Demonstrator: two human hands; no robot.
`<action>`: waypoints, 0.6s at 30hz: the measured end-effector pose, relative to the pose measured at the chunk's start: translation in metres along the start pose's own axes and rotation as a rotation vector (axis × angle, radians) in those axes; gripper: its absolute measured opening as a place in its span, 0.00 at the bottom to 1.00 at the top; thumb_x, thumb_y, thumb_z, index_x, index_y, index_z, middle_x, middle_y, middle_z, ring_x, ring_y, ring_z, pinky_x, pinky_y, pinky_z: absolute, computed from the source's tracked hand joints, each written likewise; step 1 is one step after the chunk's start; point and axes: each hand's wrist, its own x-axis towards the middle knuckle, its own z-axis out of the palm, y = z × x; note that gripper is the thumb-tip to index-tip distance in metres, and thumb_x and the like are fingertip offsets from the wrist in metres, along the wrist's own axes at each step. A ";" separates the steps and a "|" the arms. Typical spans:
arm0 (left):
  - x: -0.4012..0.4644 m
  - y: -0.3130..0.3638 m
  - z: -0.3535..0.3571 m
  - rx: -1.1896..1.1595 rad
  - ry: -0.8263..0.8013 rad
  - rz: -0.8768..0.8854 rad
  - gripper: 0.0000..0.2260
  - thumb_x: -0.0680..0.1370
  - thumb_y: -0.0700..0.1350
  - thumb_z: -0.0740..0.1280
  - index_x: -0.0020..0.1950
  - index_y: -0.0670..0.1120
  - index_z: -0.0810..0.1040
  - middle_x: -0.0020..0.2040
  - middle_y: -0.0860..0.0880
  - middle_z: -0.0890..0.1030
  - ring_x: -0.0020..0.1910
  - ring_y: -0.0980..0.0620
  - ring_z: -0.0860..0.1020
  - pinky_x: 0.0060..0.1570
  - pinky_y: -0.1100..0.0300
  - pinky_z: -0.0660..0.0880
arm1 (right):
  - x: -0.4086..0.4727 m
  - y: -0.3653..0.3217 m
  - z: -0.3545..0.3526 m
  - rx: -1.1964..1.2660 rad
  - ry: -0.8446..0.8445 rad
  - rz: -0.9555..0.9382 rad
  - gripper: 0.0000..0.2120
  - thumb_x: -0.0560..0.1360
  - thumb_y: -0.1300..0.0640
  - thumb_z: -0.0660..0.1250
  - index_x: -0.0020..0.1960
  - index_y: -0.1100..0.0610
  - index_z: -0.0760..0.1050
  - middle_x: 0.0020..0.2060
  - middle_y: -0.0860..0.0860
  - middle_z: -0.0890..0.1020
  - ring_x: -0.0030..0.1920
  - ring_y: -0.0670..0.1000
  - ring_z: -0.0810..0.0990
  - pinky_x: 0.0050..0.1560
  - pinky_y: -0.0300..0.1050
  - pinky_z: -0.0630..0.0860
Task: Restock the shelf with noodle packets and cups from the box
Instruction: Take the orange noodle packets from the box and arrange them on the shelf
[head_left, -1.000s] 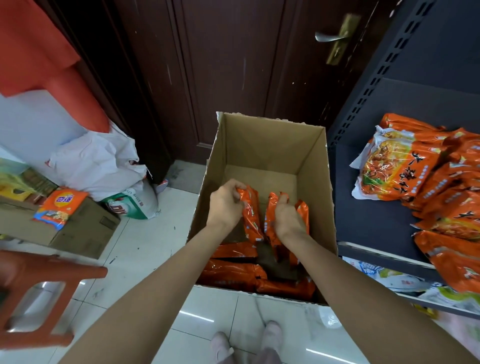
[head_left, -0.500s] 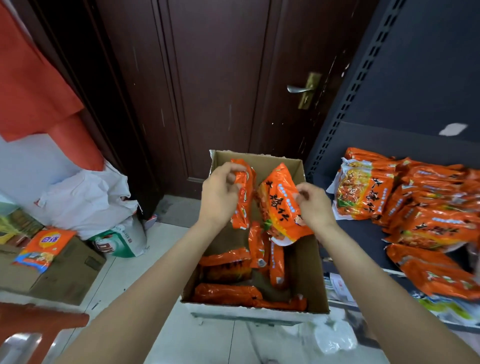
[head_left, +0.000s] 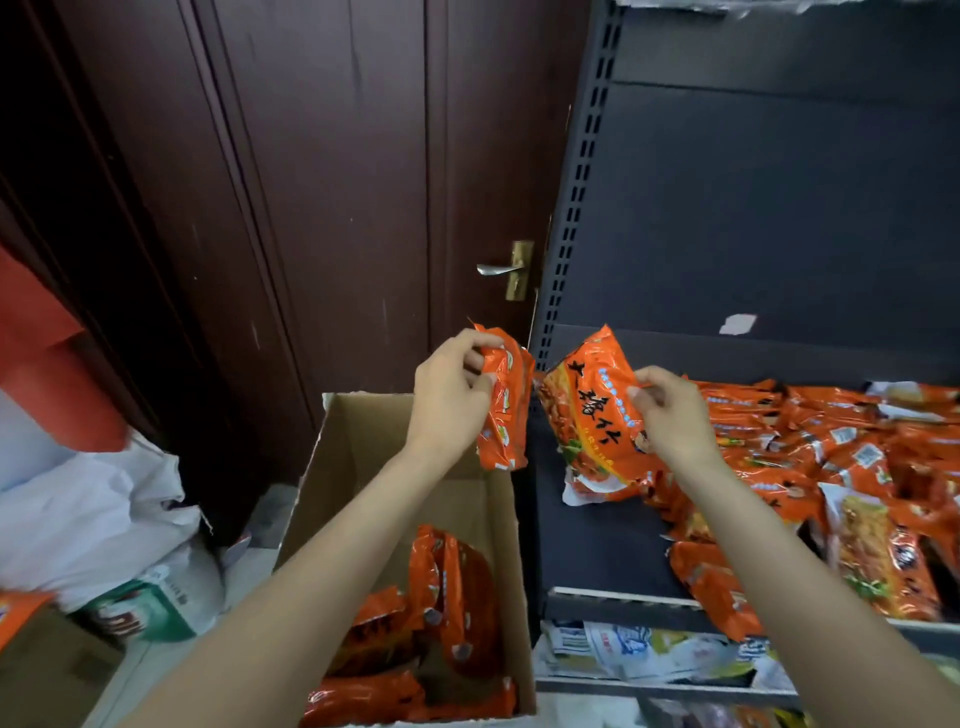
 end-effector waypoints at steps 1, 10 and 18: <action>0.003 0.004 0.010 0.010 -0.005 -0.013 0.13 0.76 0.36 0.66 0.56 0.51 0.77 0.46 0.49 0.78 0.42 0.55 0.78 0.45 0.63 0.77 | 0.008 0.010 -0.006 -0.055 -0.015 -0.013 0.06 0.78 0.63 0.61 0.49 0.57 0.77 0.37 0.52 0.77 0.32 0.52 0.74 0.33 0.42 0.71; 0.016 0.001 0.084 0.127 -0.038 -0.138 0.16 0.73 0.33 0.64 0.55 0.50 0.78 0.38 0.55 0.75 0.39 0.59 0.75 0.38 0.72 0.71 | 0.056 0.082 -0.004 -0.454 -0.477 -0.160 0.12 0.77 0.64 0.62 0.56 0.55 0.79 0.52 0.52 0.83 0.50 0.54 0.81 0.53 0.50 0.76; 0.002 -0.015 0.113 0.174 -0.085 -0.264 0.12 0.73 0.35 0.67 0.54 0.48 0.77 0.36 0.55 0.76 0.41 0.54 0.79 0.44 0.55 0.80 | 0.066 0.114 0.014 -0.699 -0.336 -0.299 0.22 0.76 0.68 0.61 0.67 0.53 0.72 0.56 0.55 0.76 0.60 0.56 0.74 0.56 0.51 0.75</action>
